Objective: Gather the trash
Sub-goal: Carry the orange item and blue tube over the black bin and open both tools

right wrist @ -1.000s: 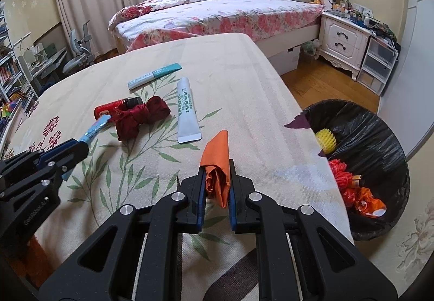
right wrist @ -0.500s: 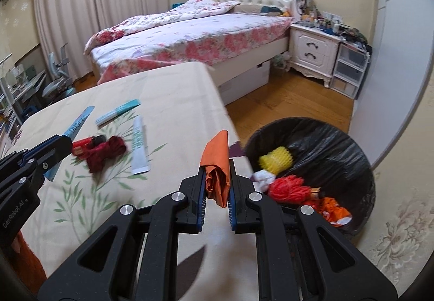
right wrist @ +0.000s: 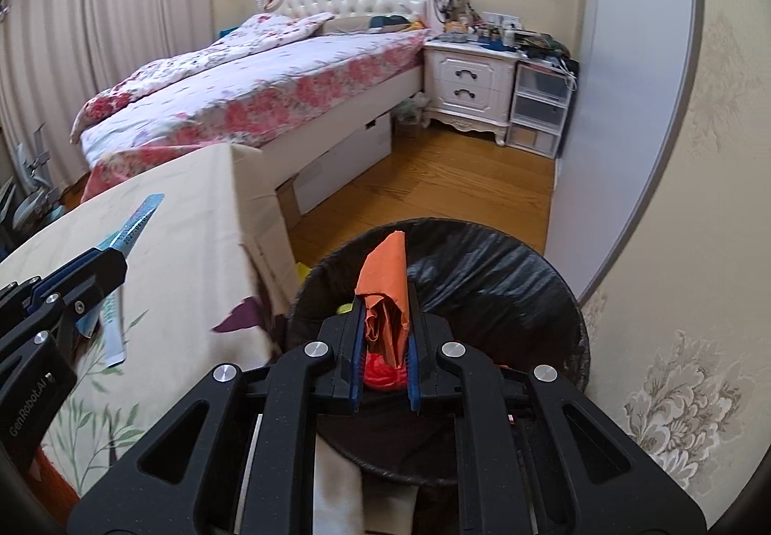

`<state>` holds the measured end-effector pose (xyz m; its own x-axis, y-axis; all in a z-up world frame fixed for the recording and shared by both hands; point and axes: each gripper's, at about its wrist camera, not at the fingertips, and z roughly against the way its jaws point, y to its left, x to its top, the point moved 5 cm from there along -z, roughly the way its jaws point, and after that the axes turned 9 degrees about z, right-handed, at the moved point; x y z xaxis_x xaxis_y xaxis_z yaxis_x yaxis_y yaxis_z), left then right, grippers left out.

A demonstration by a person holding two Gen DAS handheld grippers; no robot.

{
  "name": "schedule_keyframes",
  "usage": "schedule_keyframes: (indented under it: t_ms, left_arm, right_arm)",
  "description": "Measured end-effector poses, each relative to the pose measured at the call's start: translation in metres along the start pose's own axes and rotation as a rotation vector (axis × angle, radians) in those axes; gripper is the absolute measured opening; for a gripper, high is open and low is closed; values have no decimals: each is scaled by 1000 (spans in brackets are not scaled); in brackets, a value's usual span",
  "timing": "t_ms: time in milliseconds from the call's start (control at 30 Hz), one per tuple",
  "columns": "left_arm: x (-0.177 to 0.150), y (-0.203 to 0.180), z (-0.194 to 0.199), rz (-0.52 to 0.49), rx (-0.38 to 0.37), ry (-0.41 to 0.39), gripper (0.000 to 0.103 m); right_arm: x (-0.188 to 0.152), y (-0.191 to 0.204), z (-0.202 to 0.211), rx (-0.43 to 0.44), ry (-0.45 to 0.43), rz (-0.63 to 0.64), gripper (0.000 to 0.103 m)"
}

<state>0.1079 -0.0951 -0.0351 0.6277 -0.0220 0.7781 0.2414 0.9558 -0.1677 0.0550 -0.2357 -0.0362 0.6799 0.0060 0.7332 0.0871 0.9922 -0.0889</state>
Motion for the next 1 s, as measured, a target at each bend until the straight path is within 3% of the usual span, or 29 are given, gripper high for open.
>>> schedule_keyframes:
  t_ms: [300,733,800,867,1000]
  left_arm:
    - [5,-31,-41,-58,-11,43,19]
    - [5,-54,-72,-108,2,98,21]
    - [5,-55,-75,-105,4,107,28]
    - [4,-55,-76,-95,8,108,50]
    - [4,-55,-78,-100,23,105,57]
  right_arm:
    - [0,-30,-24,-76,18,-61,13]
    - [-2,-52,-42,-86,40,-108,14]
    - [-3,-56,-42,-96,36,-116,18]
    - [-4,-58,-41,-101,35,-119,27]
    - [-6,-61,-38,-123,32,-119,30]
